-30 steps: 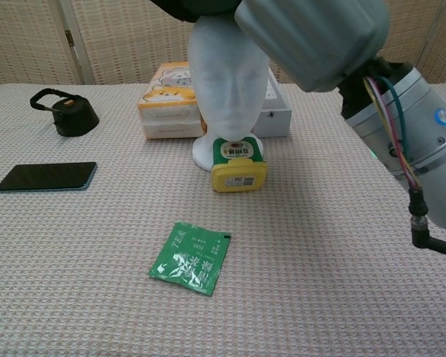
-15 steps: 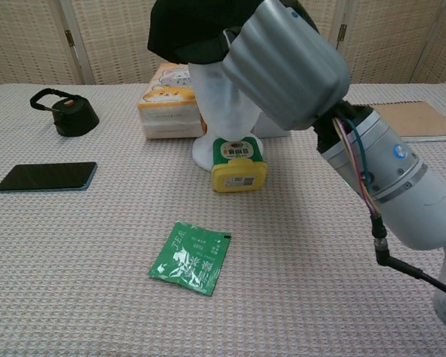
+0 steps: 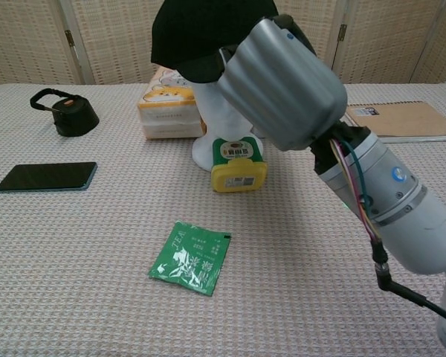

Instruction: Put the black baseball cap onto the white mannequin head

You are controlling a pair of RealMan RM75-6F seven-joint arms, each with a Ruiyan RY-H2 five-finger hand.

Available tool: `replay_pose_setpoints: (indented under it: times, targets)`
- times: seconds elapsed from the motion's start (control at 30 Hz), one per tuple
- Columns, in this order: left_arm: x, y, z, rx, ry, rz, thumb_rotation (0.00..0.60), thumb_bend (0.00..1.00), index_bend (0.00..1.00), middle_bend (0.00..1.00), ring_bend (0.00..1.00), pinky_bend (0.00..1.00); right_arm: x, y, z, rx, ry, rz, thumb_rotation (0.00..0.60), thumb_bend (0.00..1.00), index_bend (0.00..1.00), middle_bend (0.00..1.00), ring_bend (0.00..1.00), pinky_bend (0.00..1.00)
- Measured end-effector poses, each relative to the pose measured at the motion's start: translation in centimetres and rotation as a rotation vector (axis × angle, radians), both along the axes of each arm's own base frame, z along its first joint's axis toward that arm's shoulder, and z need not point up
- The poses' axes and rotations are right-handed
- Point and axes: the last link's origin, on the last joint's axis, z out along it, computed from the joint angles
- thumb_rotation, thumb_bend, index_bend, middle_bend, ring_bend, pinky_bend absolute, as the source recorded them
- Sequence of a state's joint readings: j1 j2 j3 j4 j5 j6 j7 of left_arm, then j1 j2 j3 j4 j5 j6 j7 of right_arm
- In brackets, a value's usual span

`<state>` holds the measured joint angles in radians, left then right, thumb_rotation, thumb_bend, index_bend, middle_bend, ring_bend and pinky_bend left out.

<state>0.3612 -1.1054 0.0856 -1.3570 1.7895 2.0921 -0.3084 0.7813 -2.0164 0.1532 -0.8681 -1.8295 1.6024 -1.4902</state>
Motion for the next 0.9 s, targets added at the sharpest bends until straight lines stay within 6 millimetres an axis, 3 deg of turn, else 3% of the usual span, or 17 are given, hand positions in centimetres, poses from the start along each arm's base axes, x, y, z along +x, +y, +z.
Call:
replay_pose_setpoints:
  times: [0.07, 0.17, 0.3, 0.4, 0.53, 0.9]
  targets:
    - [0.0, 0.0, 0.0, 0.000, -0.001, -0.001, 0.600, 0.07, 0.06, 0.05, 0.04, 0.14, -0.1, 0.1, 0.0, -0.004, 0.005, -0.009, 0.600, 0.44, 0.80, 0.69, 0.81, 0.98]
    - [0.0, -0.1, 0.1, 0.002, -0.003, -0.003, 0.600, 0.07, 0.06, 0.05, 0.04, 0.14, -0.3, 0.1, -0.1, -0.005, 0.002, -0.038, 0.600, 0.37, 0.66, 0.58, 0.74, 0.90]
    - [0.0, 0.0, 0.1, 0.002, -0.005, -0.001, 0.600, 0.07, 0.06, 0.05, 0.04, 0.14, -0.5, 0.4, -0.2, -0.017, -0.005, -0.098, 0.600, 0.28, 0.24, 0.28, 0.46, 0.65]
    - [-0.1, 0.1, 0.1, 0.000, -0.002, 0.001, 0.600, 0.07, 0.06, 0.05, 0.04, 0.14, -0.5, 0.7, -0.1, -0.030, -0.010, -0.154, 0.600, 0.22, 0.03, 0.09, 0.28, 0.52]
    - [0.0, 0.1, 0.0, 0.000, 0.002, 0.003, 0.600, 0.07, 0.07, 0.06, 0.04, 0.14, -0.2, 1.6, 0.1, -0.001, -0.031, -0.197, 0.600, 0.18, 0.00, 0.00, 0.19, 0.48]
    - [0.0, 0.0, 0.0, 0.003, -0.002, -0.001, 0.600, 0.07, 0.07, 0.06, 0.04, 0.14, -0.9, 3.8, 0.6, 0.109, -0.049, -0.263, 0.600, 0.12, 0.00, 0.00, 0.13, 0.46]
